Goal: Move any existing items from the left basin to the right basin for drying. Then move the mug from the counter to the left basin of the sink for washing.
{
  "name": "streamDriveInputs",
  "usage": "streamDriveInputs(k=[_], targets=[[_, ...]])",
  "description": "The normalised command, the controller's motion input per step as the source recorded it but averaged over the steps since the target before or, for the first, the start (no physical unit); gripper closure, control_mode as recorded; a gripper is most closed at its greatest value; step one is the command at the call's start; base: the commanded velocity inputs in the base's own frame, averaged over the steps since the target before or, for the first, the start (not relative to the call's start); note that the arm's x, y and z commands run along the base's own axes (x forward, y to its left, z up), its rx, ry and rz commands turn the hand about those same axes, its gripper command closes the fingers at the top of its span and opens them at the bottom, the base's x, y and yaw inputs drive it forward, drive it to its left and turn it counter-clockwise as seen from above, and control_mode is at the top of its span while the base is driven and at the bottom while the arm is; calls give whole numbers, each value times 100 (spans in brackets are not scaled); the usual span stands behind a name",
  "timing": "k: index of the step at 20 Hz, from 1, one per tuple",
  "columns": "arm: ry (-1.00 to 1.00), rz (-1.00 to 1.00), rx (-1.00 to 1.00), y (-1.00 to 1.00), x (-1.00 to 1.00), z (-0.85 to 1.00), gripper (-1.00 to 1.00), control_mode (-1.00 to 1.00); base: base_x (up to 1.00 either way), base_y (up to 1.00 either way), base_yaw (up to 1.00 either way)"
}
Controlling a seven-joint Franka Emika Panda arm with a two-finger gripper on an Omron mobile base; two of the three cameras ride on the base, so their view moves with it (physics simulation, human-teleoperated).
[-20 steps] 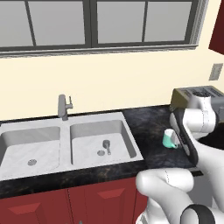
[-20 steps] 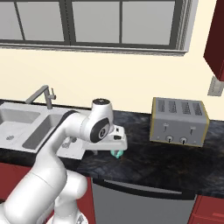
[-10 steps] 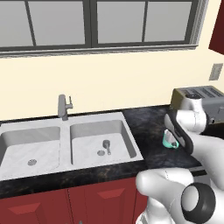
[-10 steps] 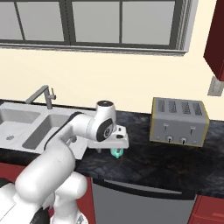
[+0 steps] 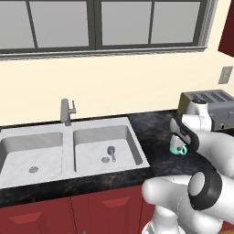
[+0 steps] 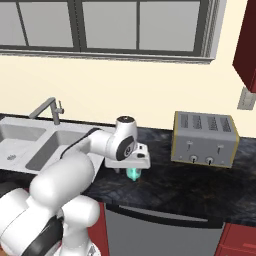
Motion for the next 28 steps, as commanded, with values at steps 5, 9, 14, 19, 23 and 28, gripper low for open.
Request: streamDriveInputs(k=[5,9,14,19,23,28], targets=[[0,0,2,-13,18,-19,-100,-100,0,0,0],[0,0,2,-10,16,-21,-100,-100,0,0,0],[0,0,1,-4,23,-23,-100,-100,0,0,0],[0,0,2,-7,21,-19,-100,-100,0,0,0],[0,0,2,-9,15,-18,-100,-100,0,0,0],[0,0,2,-1,2,-17,-100,-100,0,0,0]])
